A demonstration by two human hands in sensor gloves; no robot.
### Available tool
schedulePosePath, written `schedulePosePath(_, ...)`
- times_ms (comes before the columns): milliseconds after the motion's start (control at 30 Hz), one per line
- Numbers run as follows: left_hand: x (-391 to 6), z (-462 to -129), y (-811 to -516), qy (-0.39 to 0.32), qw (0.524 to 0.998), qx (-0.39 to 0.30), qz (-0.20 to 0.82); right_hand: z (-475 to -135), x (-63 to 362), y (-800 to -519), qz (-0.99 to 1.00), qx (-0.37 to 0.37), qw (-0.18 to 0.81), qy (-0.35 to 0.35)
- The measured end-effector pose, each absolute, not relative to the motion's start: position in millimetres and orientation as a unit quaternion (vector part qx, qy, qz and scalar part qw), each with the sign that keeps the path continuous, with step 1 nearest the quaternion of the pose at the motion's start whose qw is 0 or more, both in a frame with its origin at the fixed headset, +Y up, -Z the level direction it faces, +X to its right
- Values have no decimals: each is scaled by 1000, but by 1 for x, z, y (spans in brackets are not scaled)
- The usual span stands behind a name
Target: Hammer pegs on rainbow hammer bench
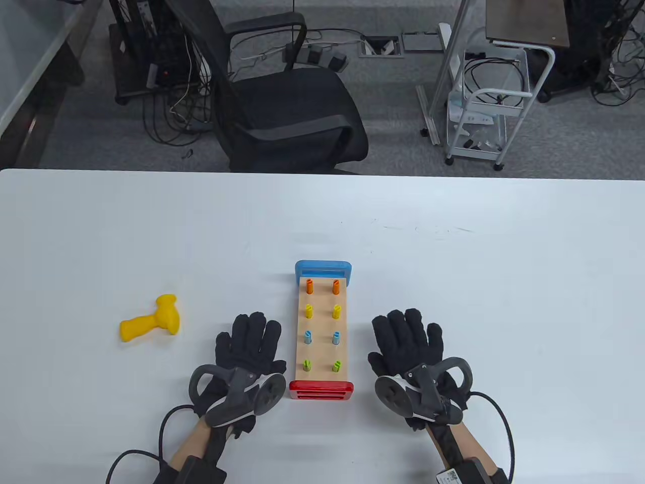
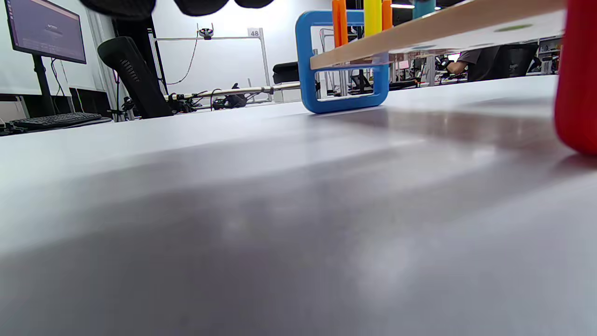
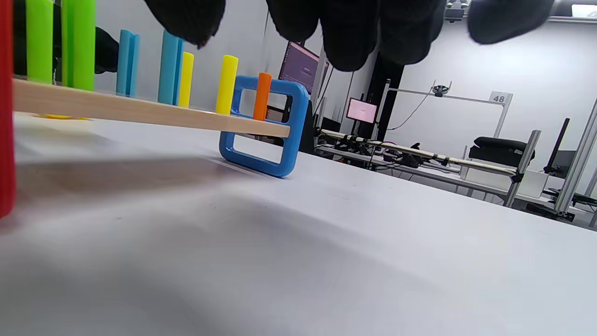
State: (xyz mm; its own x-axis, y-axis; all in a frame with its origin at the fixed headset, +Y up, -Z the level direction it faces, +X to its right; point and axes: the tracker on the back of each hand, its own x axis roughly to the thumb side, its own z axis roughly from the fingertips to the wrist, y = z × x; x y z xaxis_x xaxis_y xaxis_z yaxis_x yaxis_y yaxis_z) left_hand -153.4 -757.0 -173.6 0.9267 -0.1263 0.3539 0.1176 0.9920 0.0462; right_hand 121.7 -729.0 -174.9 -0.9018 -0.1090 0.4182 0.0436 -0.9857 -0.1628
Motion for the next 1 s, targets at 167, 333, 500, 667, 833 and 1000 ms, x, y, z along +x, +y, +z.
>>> schedulePosePath(167, -152, -173, -753, -181, 982, 14, -58, -176, 124, -730, -974, -214, 33, 71)
schedulePosePath(333, -153, -172, -750, -183, 982, 16, -48, -175, 124, -729, -974, -211, 36, 71)
schedulePosePath(500, -155, -173, -749, -182, 982, 14, -44, -175, 124, -729, -975, -212, 35, 65)
schedulePosePath(667, -156, -173, -748, -178, 983, 11, -44, -175, 123, -729, -974, -213, 42, 64)
schedulePosePath(833, -164, -177, -749, -164, 985, 5, -52, -175, 125, -728, -975, -210, 39, 64)
schedulePosePath(1000, -201, -192, -734, -79, 995, -3, -57, -175, 126, -728, -975, -211, 35, 62)
